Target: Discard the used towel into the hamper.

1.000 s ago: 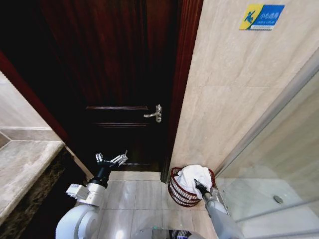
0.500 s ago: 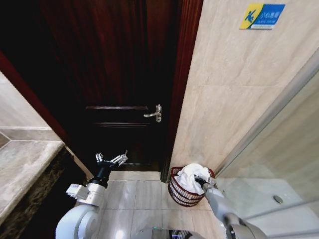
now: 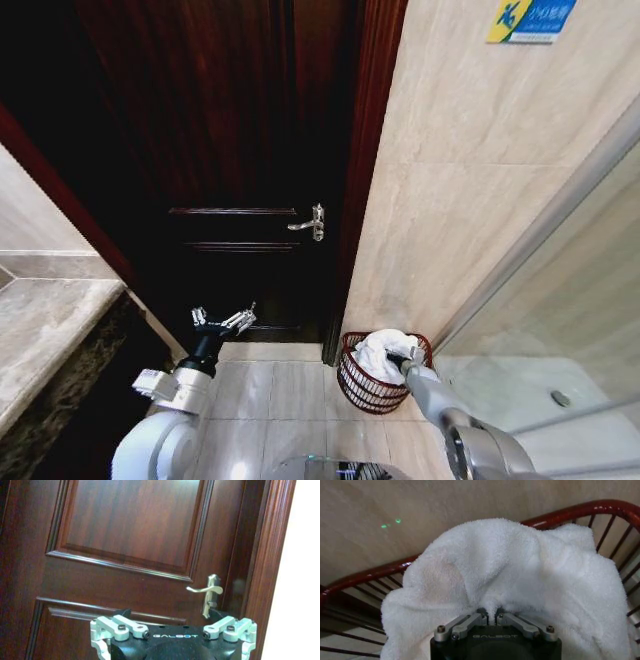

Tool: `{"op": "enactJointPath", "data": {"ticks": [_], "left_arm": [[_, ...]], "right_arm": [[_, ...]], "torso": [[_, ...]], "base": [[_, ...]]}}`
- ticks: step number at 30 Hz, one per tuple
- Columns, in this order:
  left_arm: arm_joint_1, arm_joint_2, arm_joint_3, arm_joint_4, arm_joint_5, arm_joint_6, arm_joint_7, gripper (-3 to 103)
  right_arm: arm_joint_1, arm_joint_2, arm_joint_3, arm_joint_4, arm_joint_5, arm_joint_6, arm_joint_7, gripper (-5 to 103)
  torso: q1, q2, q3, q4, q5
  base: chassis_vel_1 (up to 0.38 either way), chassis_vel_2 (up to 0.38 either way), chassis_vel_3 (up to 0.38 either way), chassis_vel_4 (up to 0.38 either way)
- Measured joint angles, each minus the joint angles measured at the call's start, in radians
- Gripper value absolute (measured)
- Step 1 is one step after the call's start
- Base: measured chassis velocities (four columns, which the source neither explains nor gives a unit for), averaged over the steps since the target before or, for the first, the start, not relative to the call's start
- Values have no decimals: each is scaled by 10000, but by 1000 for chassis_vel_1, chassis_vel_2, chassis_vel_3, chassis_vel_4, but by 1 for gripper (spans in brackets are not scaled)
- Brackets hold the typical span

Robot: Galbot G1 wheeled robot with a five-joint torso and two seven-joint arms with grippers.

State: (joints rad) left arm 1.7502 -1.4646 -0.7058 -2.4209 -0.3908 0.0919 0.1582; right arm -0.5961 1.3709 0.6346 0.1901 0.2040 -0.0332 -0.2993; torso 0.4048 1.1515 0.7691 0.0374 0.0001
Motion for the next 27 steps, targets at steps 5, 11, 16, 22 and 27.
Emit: {"op": "enactJointPath", "data": {"ticks": [5,11,16,22,27], "left_arm": [[0,0,0,0,0,0,0,100],[0,0,0,0,0,0,0,100],[0,0,0,0,0,0,0,100],[0,0,0,0,0,0,0,100],[0,0,0,0,0,0,0,100]], "right_arm": [[-78,12,7,-1,-155,-54,37,5],[-125,-3,12,87,-158,-54,54,5],[-158,-36,12,191,-134,-70,70,5],[-794,-123,-100,1455,-67,-326,-86,5],[-1927,-225,-245,3272,19,-589,-685,10]], "torso": [[-168,-363,-193,-2,0],[-334,-743,-407,-2,-1],[-433,-963,-529,-2,-1],[-533,-1194,-657,-1,2],[-538,-1208,-668,-3,1]], "base": [[0,0,0,0],[0,0,0,0],[0,0,0,0],[0,0,0,0],[0,0,0,0]]}}
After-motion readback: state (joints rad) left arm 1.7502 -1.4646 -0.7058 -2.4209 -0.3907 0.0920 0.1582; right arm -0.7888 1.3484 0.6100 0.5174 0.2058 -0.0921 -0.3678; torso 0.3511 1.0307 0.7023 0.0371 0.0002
